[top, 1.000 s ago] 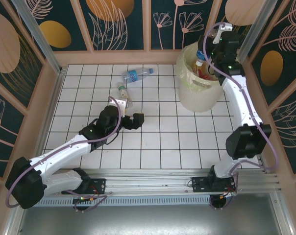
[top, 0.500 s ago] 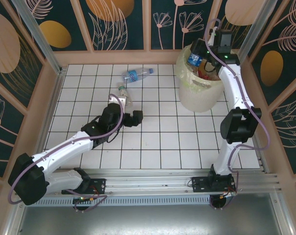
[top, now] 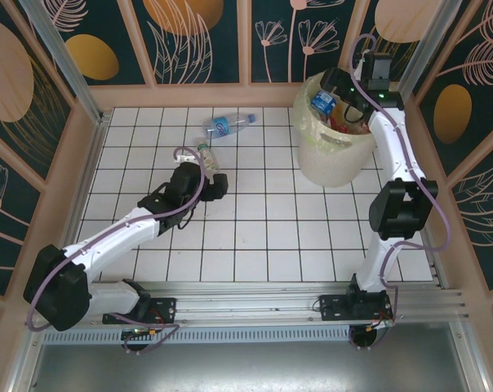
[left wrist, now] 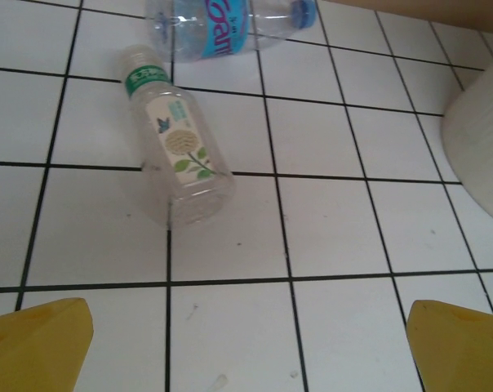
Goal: Put the plastic bottles in the bin
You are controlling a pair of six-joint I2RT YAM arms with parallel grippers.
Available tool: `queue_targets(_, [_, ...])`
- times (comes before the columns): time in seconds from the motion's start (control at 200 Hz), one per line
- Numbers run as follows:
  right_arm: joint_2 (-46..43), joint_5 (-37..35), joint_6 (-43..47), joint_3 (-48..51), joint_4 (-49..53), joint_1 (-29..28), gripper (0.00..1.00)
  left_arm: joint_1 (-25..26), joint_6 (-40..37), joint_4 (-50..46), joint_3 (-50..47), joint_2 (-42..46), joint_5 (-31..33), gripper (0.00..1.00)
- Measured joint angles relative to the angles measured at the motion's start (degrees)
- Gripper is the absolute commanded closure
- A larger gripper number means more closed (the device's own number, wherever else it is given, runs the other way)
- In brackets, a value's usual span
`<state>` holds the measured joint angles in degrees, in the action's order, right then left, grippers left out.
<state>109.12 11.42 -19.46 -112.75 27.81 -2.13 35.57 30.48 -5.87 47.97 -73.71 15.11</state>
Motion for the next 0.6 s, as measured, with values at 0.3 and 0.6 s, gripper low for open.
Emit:
queue_targets(0.3, [-4.7, -6.4, 1.3, 0.9, 2.7, 1.4, 0.06, -4.2, 0.0, 0.2, 0.2, -4.5, -0.8, 0.01])
queue_targets(0.6, [-11.3, -7.0, 2.8, 5.1, 2.2, 1.8, 0.1, -6.2, -0.1, 2.3, 0.4, -7.2, -2.4, 0.01])
